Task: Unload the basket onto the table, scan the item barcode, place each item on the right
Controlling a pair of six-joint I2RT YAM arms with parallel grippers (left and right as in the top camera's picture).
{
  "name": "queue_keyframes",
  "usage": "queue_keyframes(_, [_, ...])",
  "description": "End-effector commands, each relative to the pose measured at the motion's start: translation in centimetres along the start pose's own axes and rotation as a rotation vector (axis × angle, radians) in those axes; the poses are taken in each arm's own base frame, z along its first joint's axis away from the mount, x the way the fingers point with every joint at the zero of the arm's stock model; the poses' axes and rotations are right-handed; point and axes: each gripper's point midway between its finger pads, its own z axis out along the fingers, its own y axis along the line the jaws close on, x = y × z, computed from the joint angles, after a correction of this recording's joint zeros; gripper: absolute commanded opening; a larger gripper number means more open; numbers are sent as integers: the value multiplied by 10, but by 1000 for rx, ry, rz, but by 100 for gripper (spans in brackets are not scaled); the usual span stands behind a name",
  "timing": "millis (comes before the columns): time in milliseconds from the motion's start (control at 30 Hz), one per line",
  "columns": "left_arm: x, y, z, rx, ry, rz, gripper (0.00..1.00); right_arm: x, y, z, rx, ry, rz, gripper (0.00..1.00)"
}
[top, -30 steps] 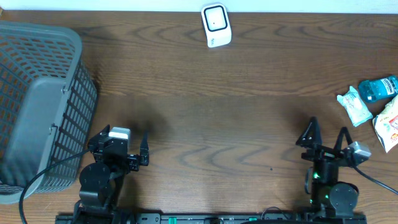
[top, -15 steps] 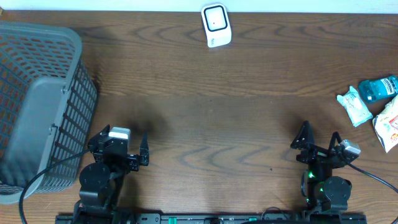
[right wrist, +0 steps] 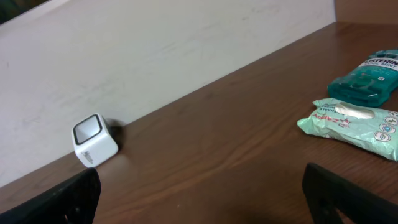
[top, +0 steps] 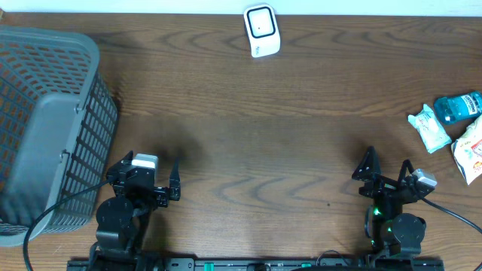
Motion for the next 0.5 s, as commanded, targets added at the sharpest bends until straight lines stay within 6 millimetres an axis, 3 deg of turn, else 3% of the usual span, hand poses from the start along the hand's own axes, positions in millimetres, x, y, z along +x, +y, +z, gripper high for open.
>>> queue_keyframes(0, [0,0,0,-2,-2,-1,98,-2,-4,0,20,-12,-16,99])
queue_keyframes(467, [-3,1,-3,-4,-23,-1,98,-2,-4,0,20,-12,-16,99])
